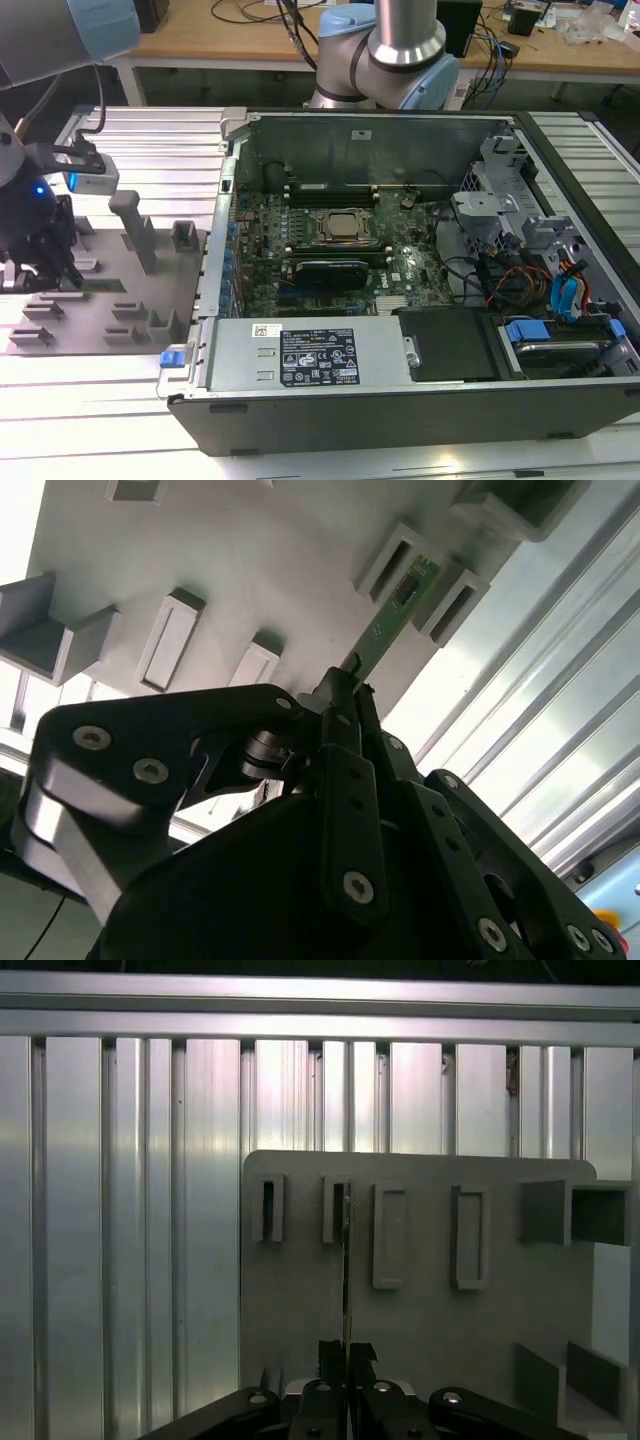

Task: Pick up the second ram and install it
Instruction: 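Pick up the second ram and move it above second insertion slot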

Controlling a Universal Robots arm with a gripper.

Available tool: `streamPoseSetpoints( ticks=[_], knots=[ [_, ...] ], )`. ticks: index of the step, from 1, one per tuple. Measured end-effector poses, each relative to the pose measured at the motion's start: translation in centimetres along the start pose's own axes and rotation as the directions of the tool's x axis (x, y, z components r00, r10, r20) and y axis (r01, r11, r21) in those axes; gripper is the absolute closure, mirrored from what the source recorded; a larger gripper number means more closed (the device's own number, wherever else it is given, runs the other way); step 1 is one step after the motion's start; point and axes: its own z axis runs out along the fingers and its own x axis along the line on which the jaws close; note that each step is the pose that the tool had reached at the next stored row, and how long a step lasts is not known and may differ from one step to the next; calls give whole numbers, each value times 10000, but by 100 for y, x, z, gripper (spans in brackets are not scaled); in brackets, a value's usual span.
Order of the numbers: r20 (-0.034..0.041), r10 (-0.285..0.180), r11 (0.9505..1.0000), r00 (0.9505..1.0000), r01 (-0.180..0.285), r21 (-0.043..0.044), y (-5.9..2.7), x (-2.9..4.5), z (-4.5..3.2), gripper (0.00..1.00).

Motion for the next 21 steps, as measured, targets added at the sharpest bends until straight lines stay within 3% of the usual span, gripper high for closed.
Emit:
streamPoseSetpoints(
  ticks=[21],
  knots=[
    [0,0,10000,10000,0,0,0,-26,-384,89]
  ],
)
